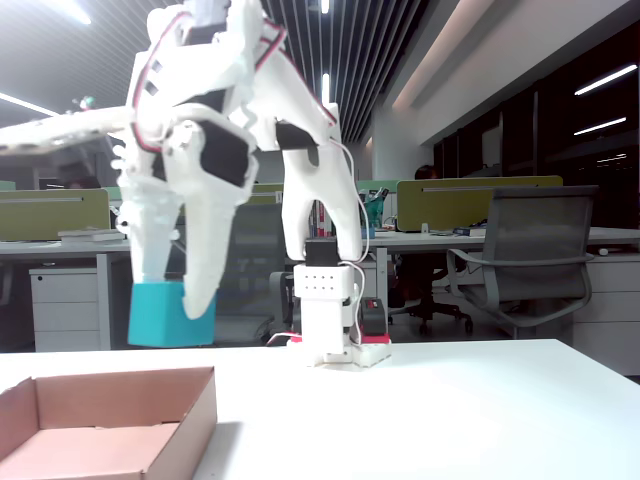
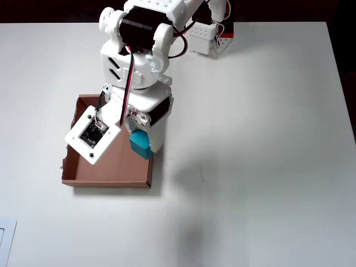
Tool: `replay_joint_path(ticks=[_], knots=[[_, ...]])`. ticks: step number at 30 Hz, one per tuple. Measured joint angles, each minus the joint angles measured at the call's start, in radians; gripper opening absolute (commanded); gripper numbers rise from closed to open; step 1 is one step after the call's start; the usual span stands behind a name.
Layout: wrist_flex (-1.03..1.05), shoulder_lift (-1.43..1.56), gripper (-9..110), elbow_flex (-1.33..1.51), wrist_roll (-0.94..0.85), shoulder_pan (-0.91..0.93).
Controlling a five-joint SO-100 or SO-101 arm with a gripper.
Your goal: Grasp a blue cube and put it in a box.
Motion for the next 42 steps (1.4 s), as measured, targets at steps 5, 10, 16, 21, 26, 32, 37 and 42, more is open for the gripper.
replay_joint_path(ticks=[5, 10, 16, 21, 26, 32, 37, 42], knots=[[0.003, 0.000, 14, 0.000, 0.000, 0.091], [0.011, 0.000, 14, 0.000, 0.023, 0.146], [0.012, -0.003, 14, 0.000, 0.025, 0.187], [0.008, -0.061, 14, 0.000, 0.028, 0.202], [-0.028, -0.138, 14, 0.000, 0.028, 0.218], [-0.075, -0.215, 14, 0.006, 0.028, 0.232], [-0.150, -0.275, 14, 0.060, 0.028, 0.235], [-0.179, -0.316, 14, 0.060, 0.028, 0.239]])
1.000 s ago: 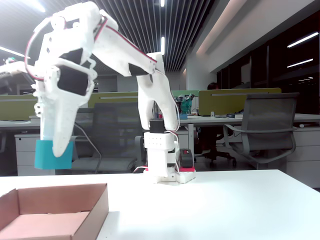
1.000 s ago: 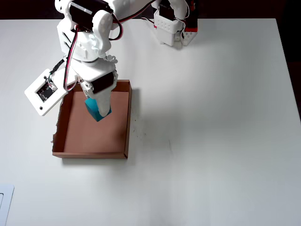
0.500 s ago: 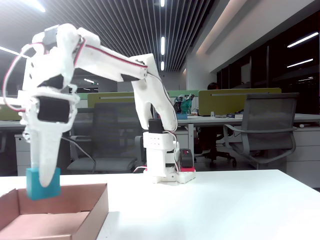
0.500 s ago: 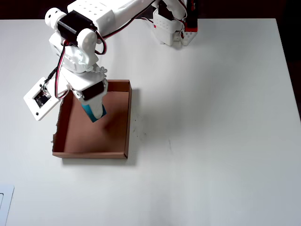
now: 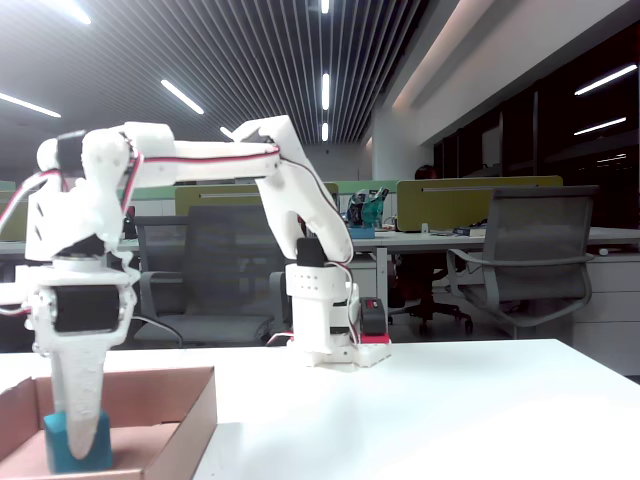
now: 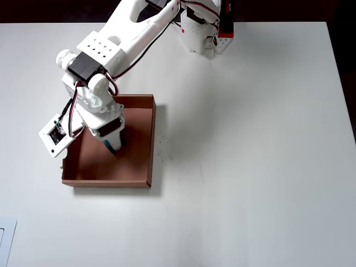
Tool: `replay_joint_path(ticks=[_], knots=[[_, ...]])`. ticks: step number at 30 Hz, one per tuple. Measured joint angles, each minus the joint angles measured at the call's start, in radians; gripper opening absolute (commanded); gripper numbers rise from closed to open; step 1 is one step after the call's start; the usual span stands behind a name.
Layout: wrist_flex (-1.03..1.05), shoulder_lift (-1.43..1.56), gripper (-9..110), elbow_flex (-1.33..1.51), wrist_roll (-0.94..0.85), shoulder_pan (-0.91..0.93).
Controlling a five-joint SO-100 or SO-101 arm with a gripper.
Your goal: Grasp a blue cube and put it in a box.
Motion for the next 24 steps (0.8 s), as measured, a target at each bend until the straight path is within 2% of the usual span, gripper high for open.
replay_joint_path(ticks=[24], knots=[[-0.008, -0.018, 18, 0.006, 0.000, 0.000]])
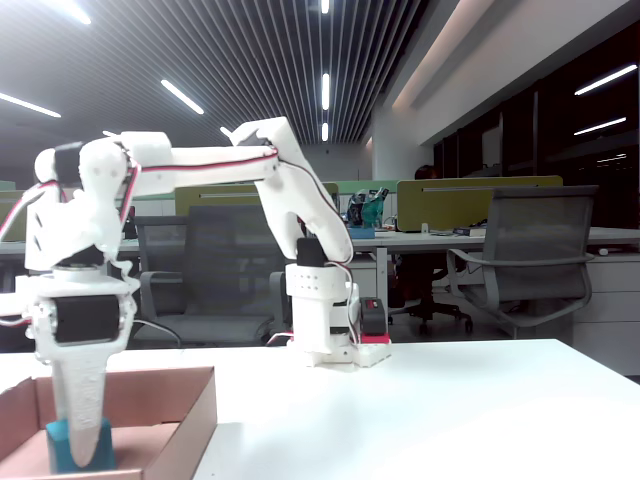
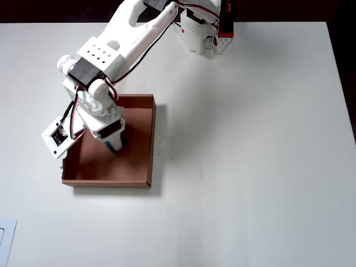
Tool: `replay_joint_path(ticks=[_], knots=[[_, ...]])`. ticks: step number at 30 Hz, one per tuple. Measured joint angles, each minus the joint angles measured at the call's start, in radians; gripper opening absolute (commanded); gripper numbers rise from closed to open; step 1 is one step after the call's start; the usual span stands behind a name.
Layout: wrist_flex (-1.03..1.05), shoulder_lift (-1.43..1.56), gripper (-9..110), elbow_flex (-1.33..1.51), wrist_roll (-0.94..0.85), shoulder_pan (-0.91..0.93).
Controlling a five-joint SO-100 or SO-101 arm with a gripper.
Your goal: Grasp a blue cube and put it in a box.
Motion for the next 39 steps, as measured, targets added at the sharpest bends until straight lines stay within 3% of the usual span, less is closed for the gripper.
replay_joint_path(ticks=[25, 39], knots=[[-0.003, 0.000, 40, 0.005, 0.000, 0.011], [0.000, 0.058, 41, 0.031, -0.006, 0.043]])
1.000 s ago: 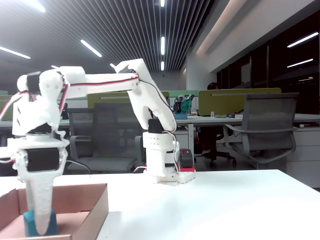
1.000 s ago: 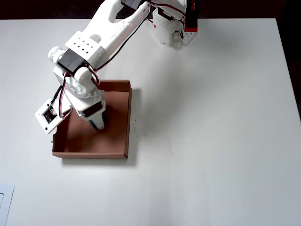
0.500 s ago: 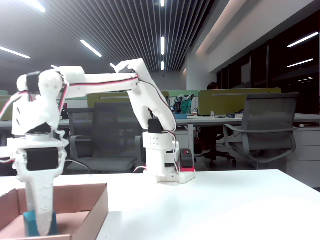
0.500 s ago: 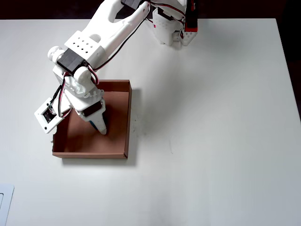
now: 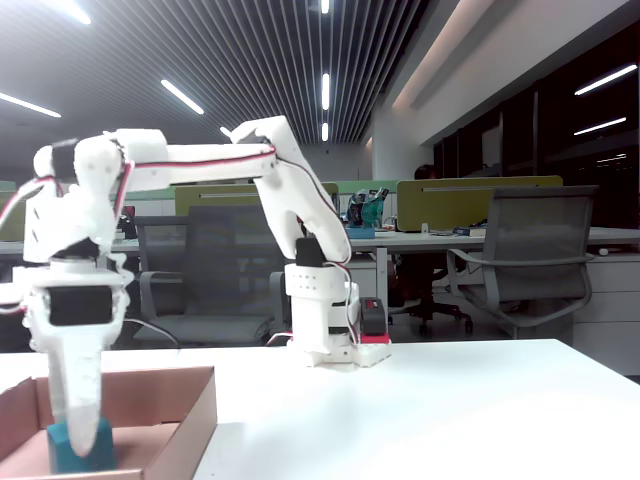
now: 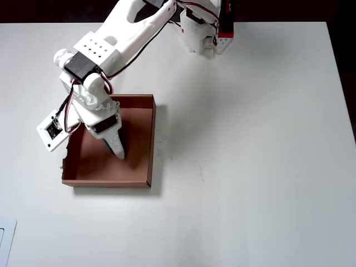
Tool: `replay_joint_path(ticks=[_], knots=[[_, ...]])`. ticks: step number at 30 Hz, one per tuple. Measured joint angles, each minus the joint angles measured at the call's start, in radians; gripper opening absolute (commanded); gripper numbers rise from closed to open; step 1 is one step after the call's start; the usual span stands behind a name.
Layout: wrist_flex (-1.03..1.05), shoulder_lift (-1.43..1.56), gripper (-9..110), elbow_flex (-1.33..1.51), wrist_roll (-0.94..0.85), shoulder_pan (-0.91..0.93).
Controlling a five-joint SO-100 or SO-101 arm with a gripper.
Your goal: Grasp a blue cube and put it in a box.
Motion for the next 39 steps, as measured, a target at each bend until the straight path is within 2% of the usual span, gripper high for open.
replay_joint_path(ticks=[16, 31, 39], knots=[[0.002, 0.141, 32, 0.026, 0.000, 0.060], [0.074, 0.170, 32, 0.025, -0.006, 0.084], [0.107, 0.279, 32, 0.025, -0.032, 0.094]])
